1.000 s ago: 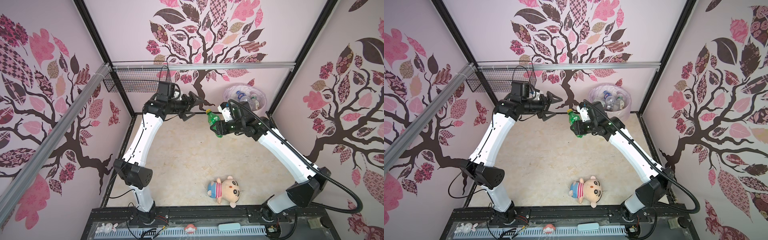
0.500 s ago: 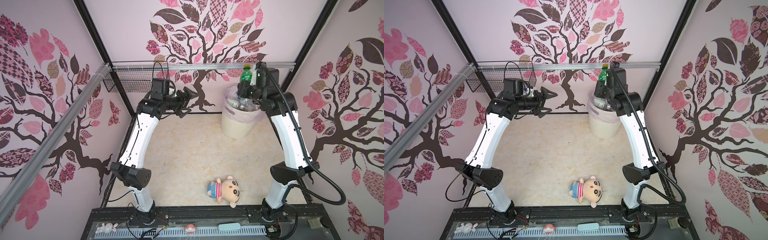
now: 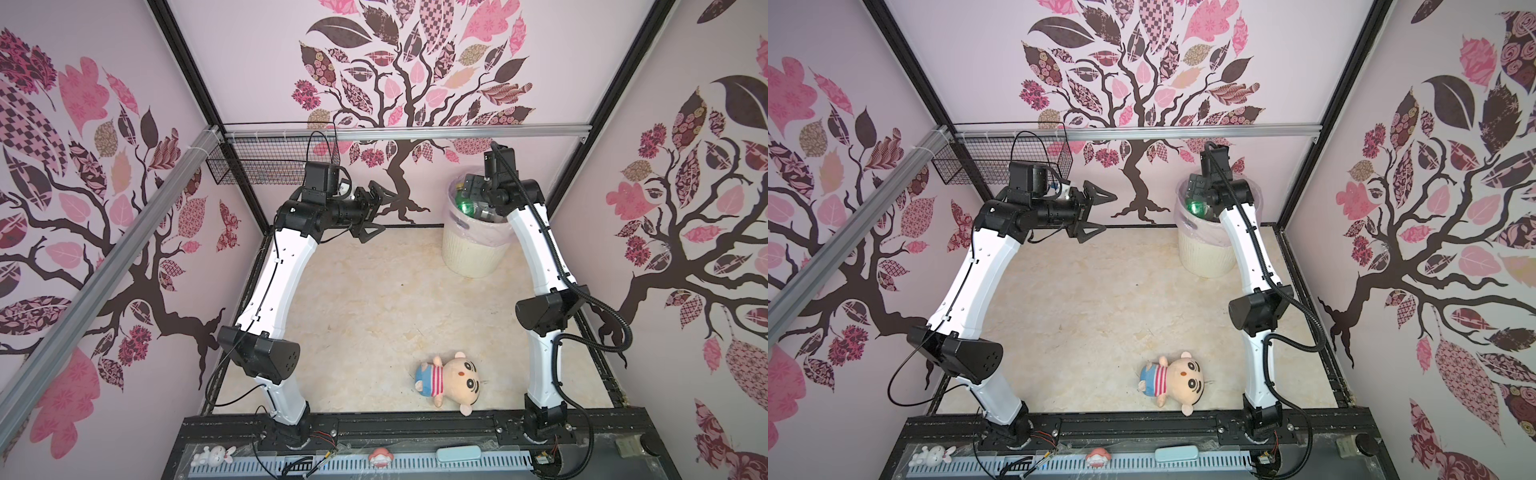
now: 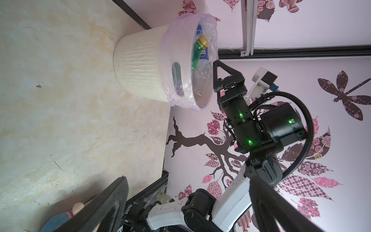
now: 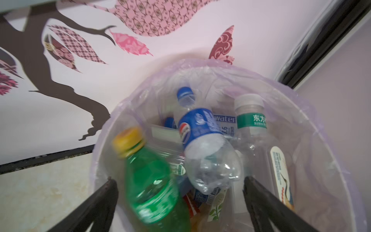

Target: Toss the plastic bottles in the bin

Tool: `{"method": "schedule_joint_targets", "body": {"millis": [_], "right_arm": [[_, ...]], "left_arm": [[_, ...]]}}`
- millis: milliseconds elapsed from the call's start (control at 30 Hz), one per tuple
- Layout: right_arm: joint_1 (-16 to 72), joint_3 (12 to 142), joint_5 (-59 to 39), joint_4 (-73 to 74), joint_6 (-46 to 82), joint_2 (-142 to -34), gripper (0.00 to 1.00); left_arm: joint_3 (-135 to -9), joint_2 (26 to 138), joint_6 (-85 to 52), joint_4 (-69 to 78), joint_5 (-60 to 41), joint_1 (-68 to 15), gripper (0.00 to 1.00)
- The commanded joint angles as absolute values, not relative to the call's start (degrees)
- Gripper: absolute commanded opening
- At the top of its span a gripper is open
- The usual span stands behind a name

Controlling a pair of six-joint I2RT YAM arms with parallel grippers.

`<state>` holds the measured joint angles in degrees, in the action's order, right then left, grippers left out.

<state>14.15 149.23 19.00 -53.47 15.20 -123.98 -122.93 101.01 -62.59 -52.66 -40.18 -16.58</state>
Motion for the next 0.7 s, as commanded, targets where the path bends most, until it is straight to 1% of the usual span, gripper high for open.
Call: {"method": "schedule_joint_targets", "body": {"millis": [0, 100, 333, 433, 667], "right_arm": [[14.8, 148.3, 18.6, -52.2, 16.3, -115.7, 1.00], [14.8, 144.0, 18.7, -51.0, 16.4, -111.1, 0.99], [14.8, 138.5, 17.1, -51.7, 16.8, -106.0, 0.99], [14.8, 132.4, 16.7, -50.0, 16.8, -102.7, 0.99], [14.8, 113.2, 19.7, -43.6, 16.5, -93.5, 0.99]], "left_arm": [[-122.2, 99.6, -61.2, -52.7, -41.0, -16.4, 0.97], [-122.5, 100.0, -61.4, -52.4, -40.3, -16.6, 0.97], [-122.5, 100.1, -60.0, -51.7, -36.5, -17.8, 0.97], [-123.3, 99.5, -56.5, -53.3, -31.1, -18.1, 0.97], [-124.7, 99.1, -44.9, -61.7, -10.9, -18.0, 0.97]]}}
